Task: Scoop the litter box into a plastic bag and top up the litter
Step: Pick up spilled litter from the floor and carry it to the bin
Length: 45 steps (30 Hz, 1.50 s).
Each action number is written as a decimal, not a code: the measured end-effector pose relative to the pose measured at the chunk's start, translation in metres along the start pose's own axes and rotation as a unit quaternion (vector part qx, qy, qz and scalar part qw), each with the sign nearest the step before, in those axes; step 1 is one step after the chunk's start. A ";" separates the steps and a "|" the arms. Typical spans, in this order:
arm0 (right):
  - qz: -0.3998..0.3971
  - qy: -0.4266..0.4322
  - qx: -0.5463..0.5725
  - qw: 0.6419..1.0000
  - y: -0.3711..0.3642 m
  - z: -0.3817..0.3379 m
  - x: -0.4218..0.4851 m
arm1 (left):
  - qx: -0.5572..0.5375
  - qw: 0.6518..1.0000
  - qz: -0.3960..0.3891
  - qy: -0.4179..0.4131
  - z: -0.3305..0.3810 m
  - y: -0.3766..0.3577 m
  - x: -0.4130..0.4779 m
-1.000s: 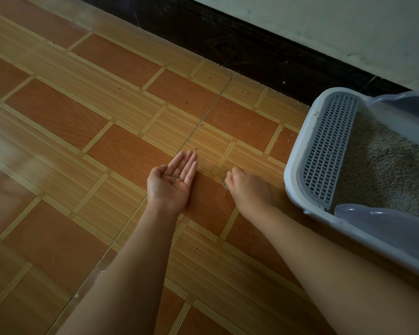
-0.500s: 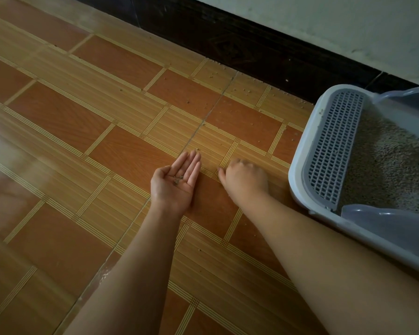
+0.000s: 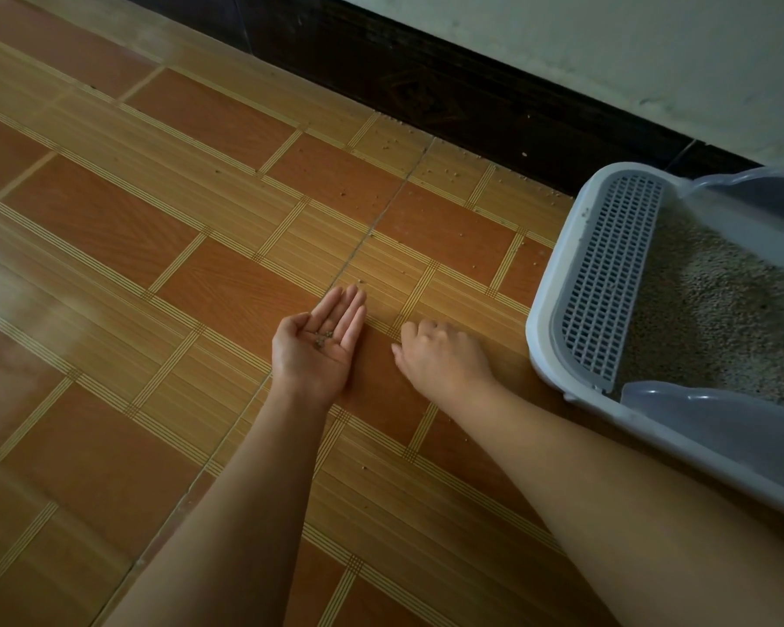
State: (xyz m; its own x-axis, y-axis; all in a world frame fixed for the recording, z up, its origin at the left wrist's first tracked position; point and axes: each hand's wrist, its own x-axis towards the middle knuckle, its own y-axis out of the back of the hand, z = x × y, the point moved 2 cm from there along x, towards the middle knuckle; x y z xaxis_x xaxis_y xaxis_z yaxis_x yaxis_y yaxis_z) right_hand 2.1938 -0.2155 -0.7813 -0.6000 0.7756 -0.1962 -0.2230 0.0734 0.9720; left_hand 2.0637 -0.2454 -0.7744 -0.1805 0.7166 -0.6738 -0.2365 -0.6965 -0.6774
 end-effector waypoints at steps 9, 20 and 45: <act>0.004 0.036 0.023 0.999 0.010 -0.008 -0.003 | -0.003 1.000 0.000 -0.002 0.001 0.000 -0.005; -0.084 -0.054 0.163 0.981 0.015 0.001 -0.007 | -0.009 1.000 -0.004 -0.010 0.006 0.003 -0.015; -0.067 -0.142 0.961 0.226 0.103 0.061 -0.015 | -0.028 0.996 -0.062 -0.061 0.033 -0.066 -0.055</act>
State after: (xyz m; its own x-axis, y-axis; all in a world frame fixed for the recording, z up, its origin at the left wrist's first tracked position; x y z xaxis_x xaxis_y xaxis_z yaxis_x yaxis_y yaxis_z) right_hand 2.2268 -0.1814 -0.6707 -0.5519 0.6749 -0.4898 0.6856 0.0329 -0.7272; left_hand 2.0579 -0.2378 -0.6835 -0.2677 0.7944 -0.5452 -0.2107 -0.6004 -0.7714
